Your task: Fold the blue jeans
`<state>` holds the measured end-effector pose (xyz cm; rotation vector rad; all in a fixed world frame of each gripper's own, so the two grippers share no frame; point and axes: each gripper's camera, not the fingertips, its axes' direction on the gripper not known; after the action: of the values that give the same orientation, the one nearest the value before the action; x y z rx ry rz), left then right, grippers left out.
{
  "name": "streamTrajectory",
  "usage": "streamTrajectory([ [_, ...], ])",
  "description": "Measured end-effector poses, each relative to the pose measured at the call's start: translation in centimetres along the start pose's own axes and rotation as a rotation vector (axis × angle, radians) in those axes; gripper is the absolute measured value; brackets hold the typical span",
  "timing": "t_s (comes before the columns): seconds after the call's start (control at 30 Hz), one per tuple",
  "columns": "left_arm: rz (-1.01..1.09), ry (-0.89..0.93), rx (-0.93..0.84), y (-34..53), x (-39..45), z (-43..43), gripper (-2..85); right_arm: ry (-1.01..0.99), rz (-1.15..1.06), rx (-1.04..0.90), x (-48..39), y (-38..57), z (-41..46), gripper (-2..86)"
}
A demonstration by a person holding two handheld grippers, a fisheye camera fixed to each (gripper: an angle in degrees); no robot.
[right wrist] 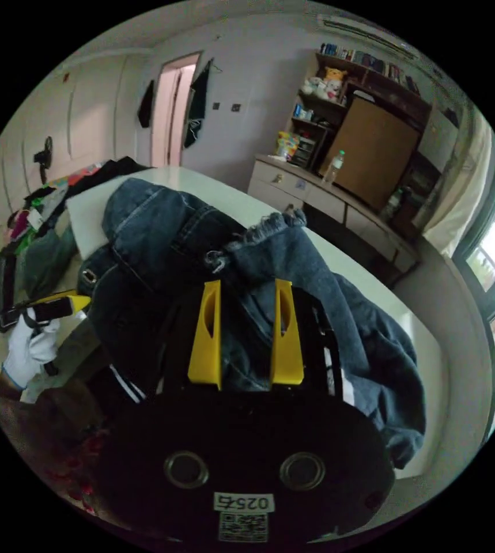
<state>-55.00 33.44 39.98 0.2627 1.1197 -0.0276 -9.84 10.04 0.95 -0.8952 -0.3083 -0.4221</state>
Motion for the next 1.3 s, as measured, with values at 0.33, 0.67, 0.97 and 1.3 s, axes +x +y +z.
streamTrajectory([
  [0.33,0.094,0.323,0.171,-5.2,5.5,-7.2,-0.7,-0.015,0.136,0.188,6.3,0.7,-9.9,1.9],
  [0.67,0.374,0.488,0.299,-23.4,19.6,-9.1,-1.2,0.641,0.585,0.117,27.2,13.0,-22.8,2.5],
  [0.97,0.627,0.659,0.359,-35.5,42.3,-7.7,-1.2,0.113,0.591,0.531,18.1,28.8,-28.8,8.8],
  [1.3,0.73,0.838,0.265,-35.9,53.7,-6.7,-1.0,-0.272,0.382,0.29,12.8,23.9,-17.6,15.5],
])
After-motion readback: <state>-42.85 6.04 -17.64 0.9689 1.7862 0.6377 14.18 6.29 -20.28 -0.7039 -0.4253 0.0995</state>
